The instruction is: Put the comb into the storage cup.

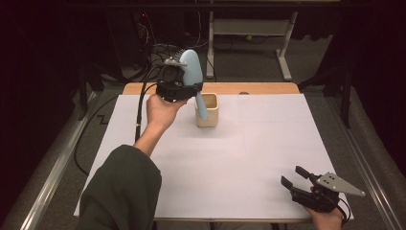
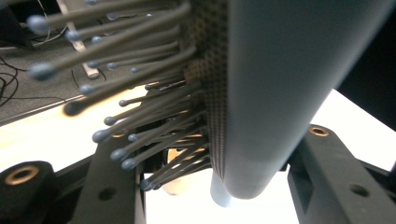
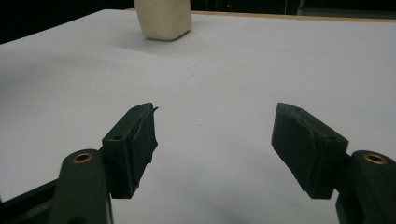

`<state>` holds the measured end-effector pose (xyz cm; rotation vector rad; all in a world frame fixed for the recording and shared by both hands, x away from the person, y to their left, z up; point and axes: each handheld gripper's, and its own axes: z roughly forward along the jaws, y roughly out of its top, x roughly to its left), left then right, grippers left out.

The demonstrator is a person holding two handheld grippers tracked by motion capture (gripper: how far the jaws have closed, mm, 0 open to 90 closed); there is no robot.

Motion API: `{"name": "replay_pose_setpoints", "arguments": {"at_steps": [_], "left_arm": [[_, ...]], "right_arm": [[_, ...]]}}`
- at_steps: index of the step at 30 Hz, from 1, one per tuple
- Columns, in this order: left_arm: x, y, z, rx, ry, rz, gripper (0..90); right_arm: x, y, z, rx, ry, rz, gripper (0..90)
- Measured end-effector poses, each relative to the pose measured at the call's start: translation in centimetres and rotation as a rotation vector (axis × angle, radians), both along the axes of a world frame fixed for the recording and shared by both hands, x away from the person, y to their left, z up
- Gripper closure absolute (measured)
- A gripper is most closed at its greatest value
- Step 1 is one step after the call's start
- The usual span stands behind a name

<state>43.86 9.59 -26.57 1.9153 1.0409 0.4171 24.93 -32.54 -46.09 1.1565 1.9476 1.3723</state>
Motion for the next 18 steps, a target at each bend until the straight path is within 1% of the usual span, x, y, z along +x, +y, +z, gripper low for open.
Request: {"name": "replay_pose_setpoints", "arguments": {"at_steps": [3,4,8,13,18], "left_arm": [[0.6,-0.2,0.0,0.009,0.0,0.012,53.6],[0.6,-0.2,0.0,0.009,0.0,0.012,53.6],[1.4,-0.2,0.1,-0.005,0.003,0.024,53.6],[2.3,-0.5,0.1,-0.011,0.0,0.045,53.6],[2.8,-0.6,-0.2,-0.007,0.004,0.058,53.6]], "right_arm": [[0.0,0.0,0.0,-0.001,0.002,0.001,31.3],[0.0,0.0,0.0,-0.001,0.002,0.001,31.3],[0.1,0.0,0.0,-0.001,0.003,0.003,31.3],[0.1,0.0,-0.1,-0.001,0.004,0.005,31.4],[0.1,0.0,-0.1,0.001,0.003,0.006,31.4]]}}
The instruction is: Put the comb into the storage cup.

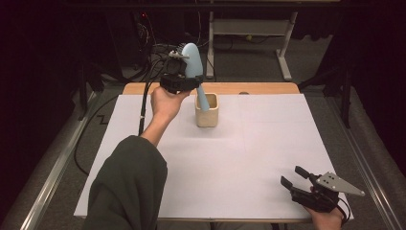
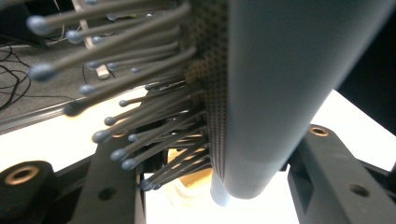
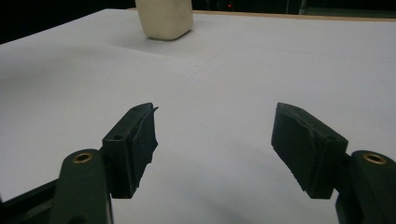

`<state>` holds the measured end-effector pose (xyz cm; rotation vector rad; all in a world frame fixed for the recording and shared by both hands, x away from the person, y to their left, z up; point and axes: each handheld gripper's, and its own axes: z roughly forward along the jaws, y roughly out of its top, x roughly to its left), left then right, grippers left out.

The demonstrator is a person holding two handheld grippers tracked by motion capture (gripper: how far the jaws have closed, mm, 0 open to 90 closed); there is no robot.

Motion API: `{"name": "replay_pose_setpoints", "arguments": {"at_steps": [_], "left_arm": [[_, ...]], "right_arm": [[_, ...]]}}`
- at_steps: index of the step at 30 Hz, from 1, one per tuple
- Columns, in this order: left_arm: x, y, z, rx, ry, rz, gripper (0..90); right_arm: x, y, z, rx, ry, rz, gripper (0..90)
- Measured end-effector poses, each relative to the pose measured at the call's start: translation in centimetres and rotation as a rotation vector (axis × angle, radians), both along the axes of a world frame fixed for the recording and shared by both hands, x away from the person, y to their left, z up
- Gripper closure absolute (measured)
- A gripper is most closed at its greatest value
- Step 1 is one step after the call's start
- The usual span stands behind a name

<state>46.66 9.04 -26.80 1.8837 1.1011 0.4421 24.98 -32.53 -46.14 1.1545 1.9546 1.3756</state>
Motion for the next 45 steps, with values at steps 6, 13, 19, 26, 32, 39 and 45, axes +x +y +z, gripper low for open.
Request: {"name": "replay_pose_setpoints", "arguments": {"at_steps": [6,13,19,26,32,39,45], "left_arm": [[0.7,-0.1,-0.6,0.009,0.003,0.024,53.5],[2.0,-0.2,-1.2,-0.017,0.01,0.056,53.6],[2.5,-0.7,-1.8,-0.003,0.011,0.071,53.6],[3.5,-0.8,-2.7,-0.001,0.032,0.09,53.6],[4.0,-1.2,-3.4,0.003,0.046,0.096,53.6],[4.3,-2.0,-4.3,0.045,0.051,0.095,53.5],[4.5,-2.5,-4.9,0.047,0.061,0.084,53.5]], "right_arm": [[0.0,0.1,0.0,-0.006,-0.001,0.004,31.4],[0.0,0.1,0.0,-0.006,-0.001,0.007,31.4],[0.0,0.1,0.0,-0.005,-0.002,0.012,31.5],[-0.1,0.2,0.0,-0.004,-0.002,0.013,31.5],[0.0,0.1,0.0,-0.002,-0.002,0.016,31.5],[0.0,0.2,0.0,-0.008,0.005,0.02,31.5],[0.0,0.2,0.0,-0.009,0.001,0.02,31.5]]}}
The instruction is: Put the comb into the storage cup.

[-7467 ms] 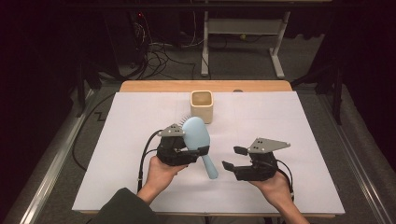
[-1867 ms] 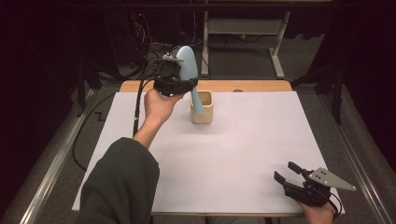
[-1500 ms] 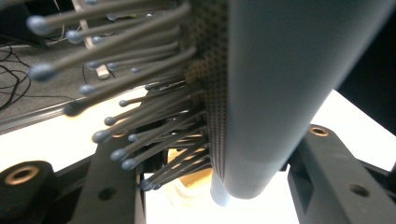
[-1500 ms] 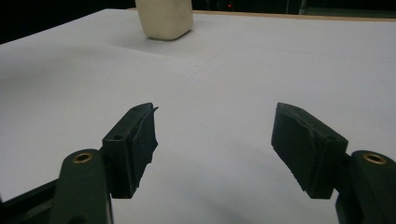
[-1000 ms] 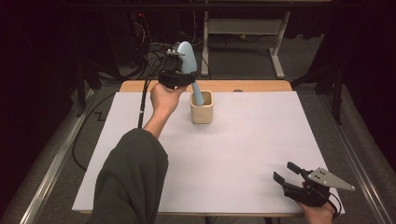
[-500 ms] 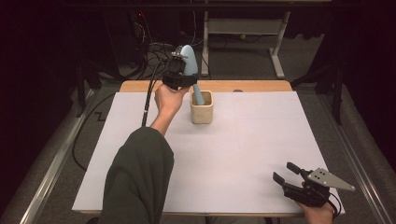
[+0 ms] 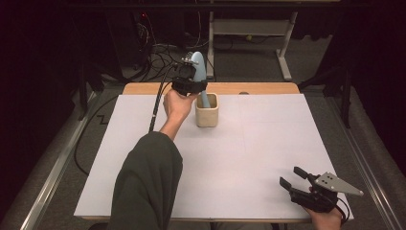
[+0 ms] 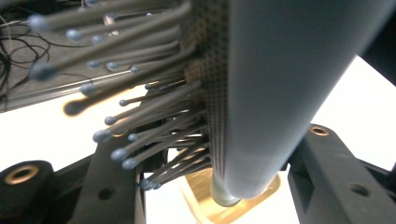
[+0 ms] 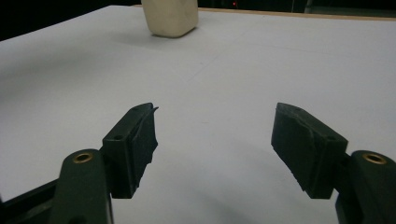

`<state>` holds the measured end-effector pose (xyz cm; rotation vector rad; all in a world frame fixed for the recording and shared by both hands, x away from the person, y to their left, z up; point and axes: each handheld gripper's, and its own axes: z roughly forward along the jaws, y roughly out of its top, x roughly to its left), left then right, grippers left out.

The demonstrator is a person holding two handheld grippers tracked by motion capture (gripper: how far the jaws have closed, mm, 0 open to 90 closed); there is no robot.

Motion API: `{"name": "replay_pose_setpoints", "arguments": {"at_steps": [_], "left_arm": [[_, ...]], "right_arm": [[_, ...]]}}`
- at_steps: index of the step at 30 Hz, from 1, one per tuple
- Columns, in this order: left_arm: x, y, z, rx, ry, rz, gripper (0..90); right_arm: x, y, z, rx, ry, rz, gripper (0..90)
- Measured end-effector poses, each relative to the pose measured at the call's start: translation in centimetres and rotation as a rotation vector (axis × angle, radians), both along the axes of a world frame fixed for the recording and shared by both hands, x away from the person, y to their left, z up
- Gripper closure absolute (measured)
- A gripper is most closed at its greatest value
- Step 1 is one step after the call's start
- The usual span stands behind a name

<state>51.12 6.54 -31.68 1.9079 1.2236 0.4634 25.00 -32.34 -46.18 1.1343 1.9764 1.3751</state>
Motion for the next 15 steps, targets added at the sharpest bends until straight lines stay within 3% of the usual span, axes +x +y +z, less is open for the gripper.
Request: {"name": "replay_pose_setpoints", "arguments": {"at_steps": [11,15], "left_arm": [[0.1,-1.0,-1.3,0.023,0.015,-0.019,53.4],[0.2,-1.0,-1.8,0.01,0.016,-0.021,53.3]], "right_arm": [[0.0,0.0,0.0,0.0,0.003,0.001,31.5],[0.1,0.0,-0.1,0.0,0.011,0.0,31.5]]}}
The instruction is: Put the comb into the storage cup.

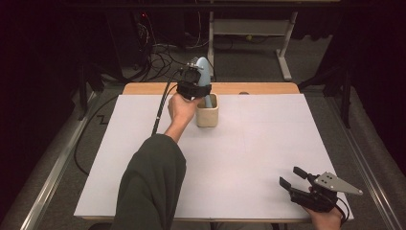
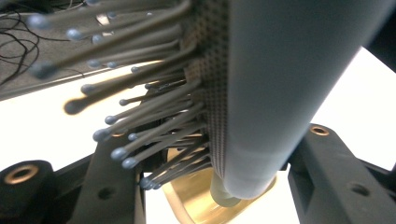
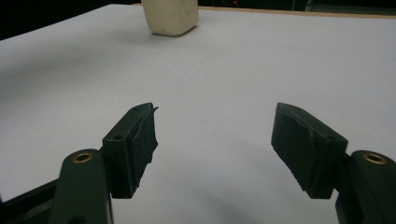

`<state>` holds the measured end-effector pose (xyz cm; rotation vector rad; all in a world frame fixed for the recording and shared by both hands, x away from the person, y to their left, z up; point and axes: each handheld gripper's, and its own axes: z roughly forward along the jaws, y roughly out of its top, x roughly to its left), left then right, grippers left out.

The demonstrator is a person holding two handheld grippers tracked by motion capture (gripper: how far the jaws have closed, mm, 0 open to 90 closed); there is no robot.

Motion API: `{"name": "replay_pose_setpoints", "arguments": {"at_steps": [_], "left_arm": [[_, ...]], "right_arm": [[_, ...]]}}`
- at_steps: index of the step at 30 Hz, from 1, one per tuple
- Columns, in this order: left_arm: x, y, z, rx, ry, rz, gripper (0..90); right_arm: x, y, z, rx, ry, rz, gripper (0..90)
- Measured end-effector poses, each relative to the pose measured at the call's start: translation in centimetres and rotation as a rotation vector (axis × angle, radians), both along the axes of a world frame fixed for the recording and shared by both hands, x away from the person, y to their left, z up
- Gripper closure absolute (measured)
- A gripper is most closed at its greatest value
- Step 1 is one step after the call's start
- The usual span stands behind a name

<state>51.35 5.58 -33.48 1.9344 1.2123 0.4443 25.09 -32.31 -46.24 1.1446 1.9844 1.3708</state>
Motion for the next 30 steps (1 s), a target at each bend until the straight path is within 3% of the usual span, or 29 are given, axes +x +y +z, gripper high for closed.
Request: {"name": "replay_pose_setpoints", "arguments": {"at_steps": [9,12,14,30], "left_arm": [[0.0,0.8,-1.3,-0.018,0.023,0.015,52.9],[0.0,0.8,-1.5,-0.005,0.024,0.011,52.9],[-0.1,0.8,-1.8,-0.023,0.027,0.011,52.8],[-0.3,0.1,-2.4,-0.003,0.031,0.005,52.6]], "right_arm": [[0.0,0.0,0.0,0.001,-0.003,0.002,31.4],[0.0,0.0,0.0,0.0,-0.004,0.001,31.4],[0.1,0.0,0.0,-0.005,-0.002,0.002,31.5],[0.1,0.1,0.0,-0.009,-0.006,0.006,31.5]]}}
